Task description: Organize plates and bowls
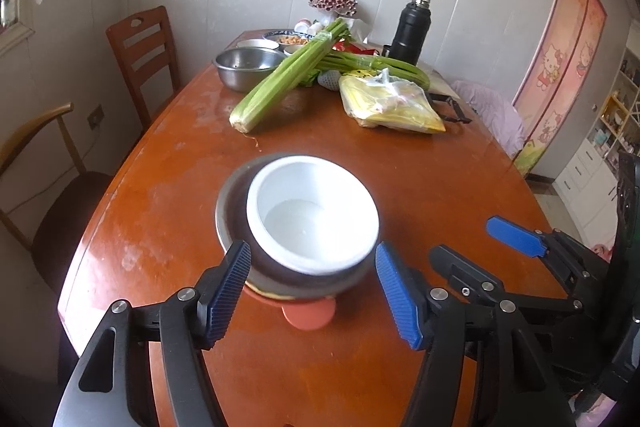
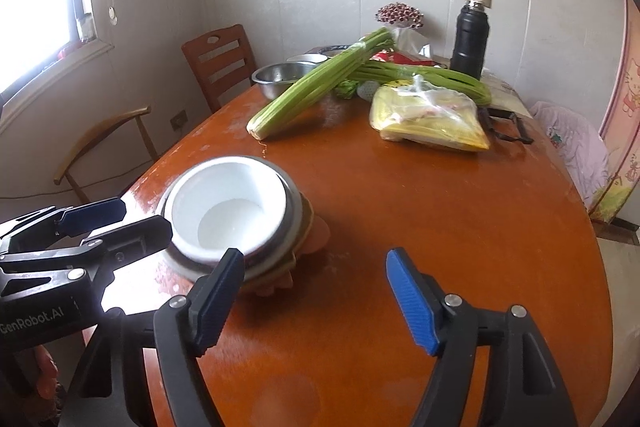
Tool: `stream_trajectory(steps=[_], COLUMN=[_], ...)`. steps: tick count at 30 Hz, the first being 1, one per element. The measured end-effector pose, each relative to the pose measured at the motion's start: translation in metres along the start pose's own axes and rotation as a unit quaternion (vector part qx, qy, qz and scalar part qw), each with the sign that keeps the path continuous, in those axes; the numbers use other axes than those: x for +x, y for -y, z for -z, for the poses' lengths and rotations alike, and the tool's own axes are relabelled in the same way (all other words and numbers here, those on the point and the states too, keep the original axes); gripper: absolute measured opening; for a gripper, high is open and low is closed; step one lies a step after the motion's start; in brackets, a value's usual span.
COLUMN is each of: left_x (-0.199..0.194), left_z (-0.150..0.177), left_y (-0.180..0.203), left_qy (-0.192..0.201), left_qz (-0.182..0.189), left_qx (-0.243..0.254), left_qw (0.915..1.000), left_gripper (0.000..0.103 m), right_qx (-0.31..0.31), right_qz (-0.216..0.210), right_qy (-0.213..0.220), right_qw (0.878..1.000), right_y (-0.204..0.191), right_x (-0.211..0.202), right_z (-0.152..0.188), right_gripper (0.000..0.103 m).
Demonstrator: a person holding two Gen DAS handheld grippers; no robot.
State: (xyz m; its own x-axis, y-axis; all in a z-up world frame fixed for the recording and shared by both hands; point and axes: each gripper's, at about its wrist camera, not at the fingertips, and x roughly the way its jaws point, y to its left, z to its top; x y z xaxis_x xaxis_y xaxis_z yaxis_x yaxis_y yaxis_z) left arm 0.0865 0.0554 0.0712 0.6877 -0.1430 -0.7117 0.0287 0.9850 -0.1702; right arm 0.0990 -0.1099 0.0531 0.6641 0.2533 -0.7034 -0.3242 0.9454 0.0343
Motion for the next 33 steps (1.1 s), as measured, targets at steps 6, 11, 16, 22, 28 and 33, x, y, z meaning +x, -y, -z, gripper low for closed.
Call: stream_trajectory(steps=[6, 11, 16, 22, 28, 33], left_x=[-0.003, -0.004, -0.002, -0.003, -0.007, -0.01], left_z=[0.026, 0.045, 0.065, 0.084, 0.095, 0.098], left_y=[0.012, 0.019, 0.026, 0.027, 0.024, 0.017], left_qy=[-0.004, -0.003, -0.005, -0.011, -0.013, -0.01], left_qz=[-0.009, -0.014, -0.029, -0.035, -0.043, -0.045], left_qx=[0.0, -0.002, 0.005, 0.006, 0.005, 0.001], left_qw=[1.0, 0.9999, 0.9996, 0.9993, 0.999, 0.999], left_gripper=[0.067, 0.067, 0.068, 0.068, 0.068, 0.068], right_qx=[0.009, 0.013, 0.012, 0.007, -0.002, -0.008], right_qz=[0.007, 0.011, 0.016, 0.011, 0.007, 0.01], right_qy=[-0.001, -0.003, -0.006, -0.009, -0.011, -0.013], right_qw=[1.0, 1.0, 1.0, 1.0, 1.0, 1.0], right_y=[0.011, 0.018, 0.022, 0.018, 0.007, 0.001], right_x=[-0.013, -0.02, -0.025, -0.029, -0.031, -0.031], right_z=[0.024, 0.044, 0.066, 0.083, 0.095, 0.101], right_gripper=[0.076, 0.079, 0.081, 0.081, 0.082, 0.082])
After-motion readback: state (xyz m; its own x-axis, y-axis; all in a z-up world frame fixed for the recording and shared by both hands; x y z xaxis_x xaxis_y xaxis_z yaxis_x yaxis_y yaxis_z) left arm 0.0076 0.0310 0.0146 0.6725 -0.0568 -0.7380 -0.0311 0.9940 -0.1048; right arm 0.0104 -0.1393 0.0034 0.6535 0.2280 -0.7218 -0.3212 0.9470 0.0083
